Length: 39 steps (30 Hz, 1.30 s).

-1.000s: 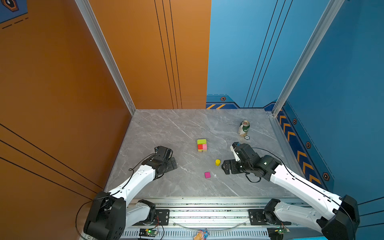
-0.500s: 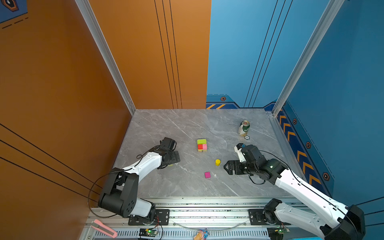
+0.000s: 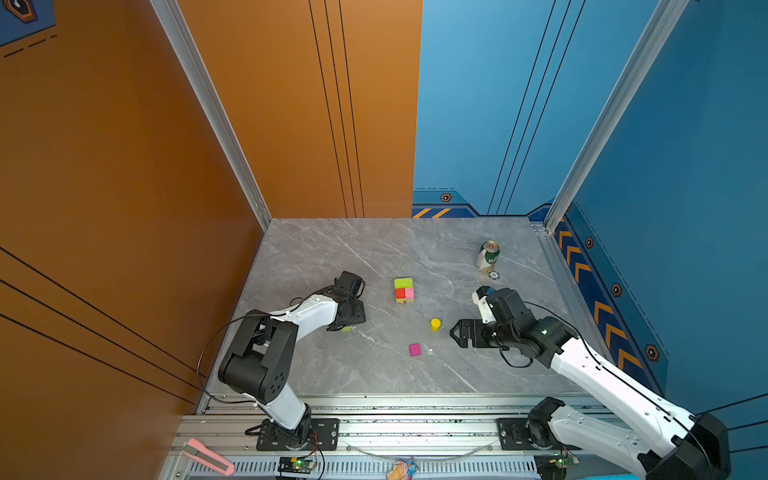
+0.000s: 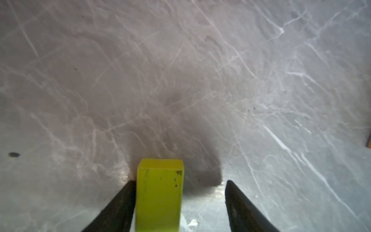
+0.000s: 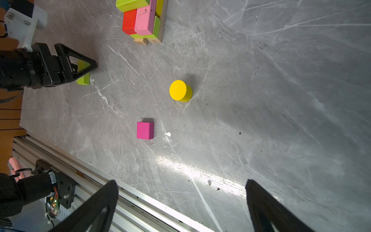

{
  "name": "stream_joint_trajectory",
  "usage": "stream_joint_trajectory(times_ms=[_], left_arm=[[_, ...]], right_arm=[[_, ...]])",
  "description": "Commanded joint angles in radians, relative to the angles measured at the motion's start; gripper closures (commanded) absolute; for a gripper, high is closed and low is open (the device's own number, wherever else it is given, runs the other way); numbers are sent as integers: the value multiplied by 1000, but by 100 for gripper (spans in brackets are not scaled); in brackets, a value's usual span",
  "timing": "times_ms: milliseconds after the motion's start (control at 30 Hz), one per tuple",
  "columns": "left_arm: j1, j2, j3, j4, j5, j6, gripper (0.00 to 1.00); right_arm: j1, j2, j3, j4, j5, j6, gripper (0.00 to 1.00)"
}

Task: Build the wood block tower
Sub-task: 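Lower the left gripper around the loose lime-green block and close on it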

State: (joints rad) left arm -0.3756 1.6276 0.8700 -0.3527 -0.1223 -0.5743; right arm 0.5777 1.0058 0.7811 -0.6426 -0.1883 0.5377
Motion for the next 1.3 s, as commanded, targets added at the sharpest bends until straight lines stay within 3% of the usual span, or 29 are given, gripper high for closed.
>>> stream_joint_trajectory(times_ms=[0, 500, 867, 1267], left_arm=[[-35, 24, 22, -2, 18, -3, 37], [-216, 97, 123, -2, 35, 45, 43], [-354, 173, 216, 11, 98, 130, 39], [-418, 203, 264, 16, 135, 197, 34]], right_arm=[[-12, -21, -14, -3, -17, -19, 0], [-27, -70, -33, -37, -7, -18, 0], [-34, -120, -45, -64, -4, -5, 0], [-36, -131, -40, -84, 3, -3, 0]])
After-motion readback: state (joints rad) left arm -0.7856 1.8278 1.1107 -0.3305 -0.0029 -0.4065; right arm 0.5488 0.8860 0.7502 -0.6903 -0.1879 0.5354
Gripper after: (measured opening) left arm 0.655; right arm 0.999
